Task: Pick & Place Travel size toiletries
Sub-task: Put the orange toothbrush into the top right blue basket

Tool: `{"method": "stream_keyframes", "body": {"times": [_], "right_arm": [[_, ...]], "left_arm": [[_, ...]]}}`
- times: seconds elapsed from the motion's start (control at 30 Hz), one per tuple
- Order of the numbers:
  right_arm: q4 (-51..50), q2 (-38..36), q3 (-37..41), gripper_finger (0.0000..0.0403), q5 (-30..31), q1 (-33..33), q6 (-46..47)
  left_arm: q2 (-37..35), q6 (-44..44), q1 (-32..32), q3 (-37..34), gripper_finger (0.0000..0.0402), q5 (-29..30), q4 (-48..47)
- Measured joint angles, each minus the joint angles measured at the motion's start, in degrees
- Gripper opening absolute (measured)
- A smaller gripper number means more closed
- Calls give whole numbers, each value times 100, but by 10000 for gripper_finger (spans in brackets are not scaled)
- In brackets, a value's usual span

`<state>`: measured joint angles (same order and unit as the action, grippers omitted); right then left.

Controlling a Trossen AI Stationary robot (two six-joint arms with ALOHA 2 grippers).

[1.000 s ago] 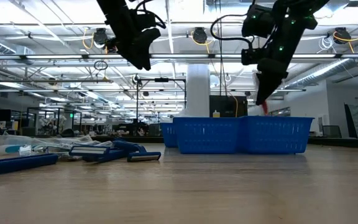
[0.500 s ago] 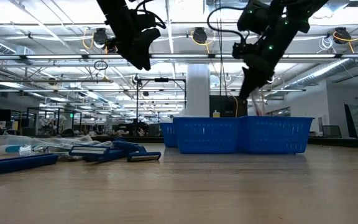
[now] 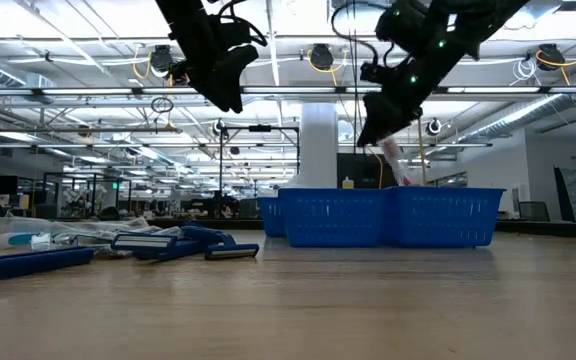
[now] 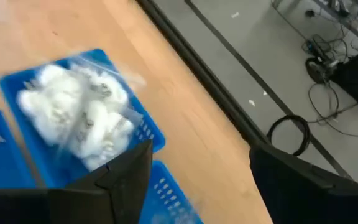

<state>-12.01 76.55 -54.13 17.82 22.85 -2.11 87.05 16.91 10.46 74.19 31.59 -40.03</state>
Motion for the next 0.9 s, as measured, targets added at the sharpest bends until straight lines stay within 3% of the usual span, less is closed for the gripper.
{"method": "stream_keyframes", "body": {"times": [0.27,0.5,0.7,0.9], "right_arm": [[56,466,109,254,-747,151,-68],[366,458,296,241,-749,146,-72],[1040,439,411,228,346,314,-336],[1192,647,425,210,361,896,-373]], "left_arm": [[0,11,0,0,159,0,-30],[0,-9,0,0,159,-7,-53],[0,19,0,0,159,-9,-74],[0,81,0,0,159,-17,-82]]}}
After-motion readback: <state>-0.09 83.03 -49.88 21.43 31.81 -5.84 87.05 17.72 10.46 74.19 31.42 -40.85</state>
